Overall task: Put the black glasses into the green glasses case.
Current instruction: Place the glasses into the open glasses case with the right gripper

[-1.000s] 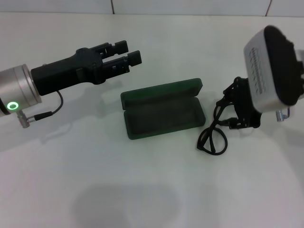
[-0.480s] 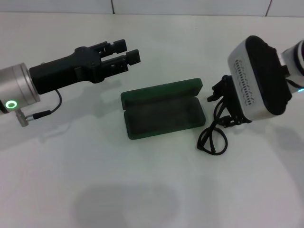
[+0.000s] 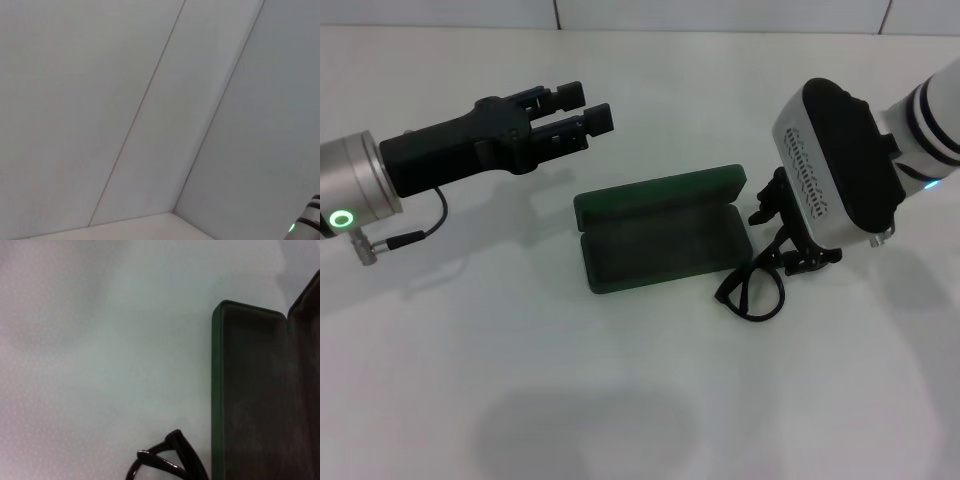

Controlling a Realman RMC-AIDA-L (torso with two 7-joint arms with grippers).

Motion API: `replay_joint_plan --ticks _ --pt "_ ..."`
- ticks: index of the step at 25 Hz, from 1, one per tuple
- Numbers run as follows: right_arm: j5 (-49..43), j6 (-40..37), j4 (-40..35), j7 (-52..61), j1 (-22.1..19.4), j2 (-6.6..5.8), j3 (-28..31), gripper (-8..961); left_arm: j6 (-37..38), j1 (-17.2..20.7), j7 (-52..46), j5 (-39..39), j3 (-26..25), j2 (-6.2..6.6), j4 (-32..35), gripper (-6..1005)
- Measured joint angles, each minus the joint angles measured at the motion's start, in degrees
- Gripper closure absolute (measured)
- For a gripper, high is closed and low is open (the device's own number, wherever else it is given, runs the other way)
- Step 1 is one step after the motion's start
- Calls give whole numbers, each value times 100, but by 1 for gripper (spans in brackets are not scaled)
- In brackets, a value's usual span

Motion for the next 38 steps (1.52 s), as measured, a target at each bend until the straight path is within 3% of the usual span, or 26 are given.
replay_joint_plan --ticks 14,19,25,26,27,38 --pt "160 75 349 -54 137 2 -66 563 -17 8 3 14 -2 70 2 291" --pt "169 69 486 -52 171 2 -28 685 -17 -20 -13 16 13 82 2 290" --pt "280 32 503 -56 140 -23 -4 706 -17 -30 -35 16 22 82 11 290" --pt "303 26 481 -68 115 -30 11 754 -17 -31 -36 16 21 82 11 291" --pt "308 21 456 -86 91 -34 47 802 -17 -32 -37 16 17 82 11 291" --pt "651 -475 -32 -697 -457 -39 1215 877 0 -12 -13 -40 -2 54 11 291"
